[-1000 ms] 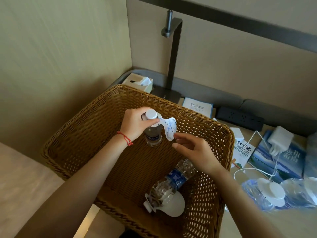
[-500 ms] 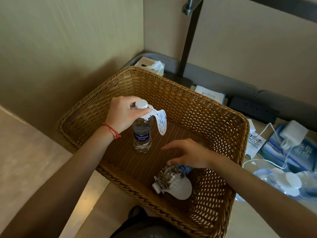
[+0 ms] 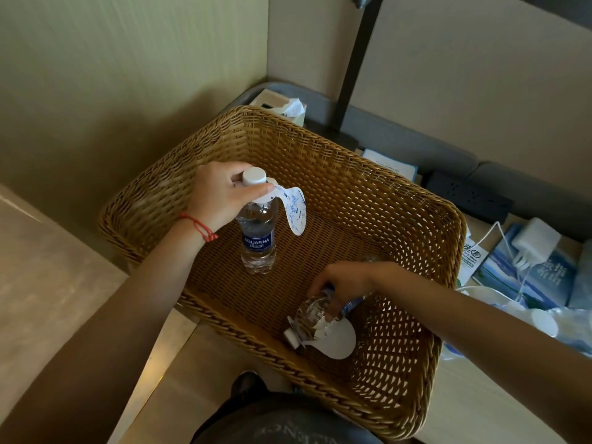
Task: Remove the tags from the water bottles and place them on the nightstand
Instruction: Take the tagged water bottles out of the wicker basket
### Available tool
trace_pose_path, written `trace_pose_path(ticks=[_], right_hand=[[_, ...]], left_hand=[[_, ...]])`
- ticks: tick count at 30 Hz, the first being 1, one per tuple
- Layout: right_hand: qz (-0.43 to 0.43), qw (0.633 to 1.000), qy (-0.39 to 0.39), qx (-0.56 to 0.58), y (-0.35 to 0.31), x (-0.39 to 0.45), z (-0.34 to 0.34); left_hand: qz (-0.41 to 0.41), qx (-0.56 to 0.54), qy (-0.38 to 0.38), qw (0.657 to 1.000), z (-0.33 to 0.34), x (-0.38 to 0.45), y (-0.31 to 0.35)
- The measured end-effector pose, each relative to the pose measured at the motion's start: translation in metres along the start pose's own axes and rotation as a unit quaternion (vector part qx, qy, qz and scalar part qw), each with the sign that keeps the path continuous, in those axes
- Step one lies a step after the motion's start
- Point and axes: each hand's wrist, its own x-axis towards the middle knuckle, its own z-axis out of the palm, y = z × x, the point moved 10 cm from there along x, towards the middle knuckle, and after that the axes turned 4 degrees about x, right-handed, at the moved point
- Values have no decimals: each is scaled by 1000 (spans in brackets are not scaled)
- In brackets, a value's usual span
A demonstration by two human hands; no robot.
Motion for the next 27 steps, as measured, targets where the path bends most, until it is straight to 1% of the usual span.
trace_pose_path(ticks=[9,14,27], right_hand=[[37,996,-75,6,9,16,16],[42,996,-81,-18,12,20,18],[4,997,-83,0,5,20,14]], left_hand=[[2,-5,9,1000,-3,-2,1],[-1,0,9,1000,-3,-2,-1],[2,9,13,1000,-4,-2,2]])
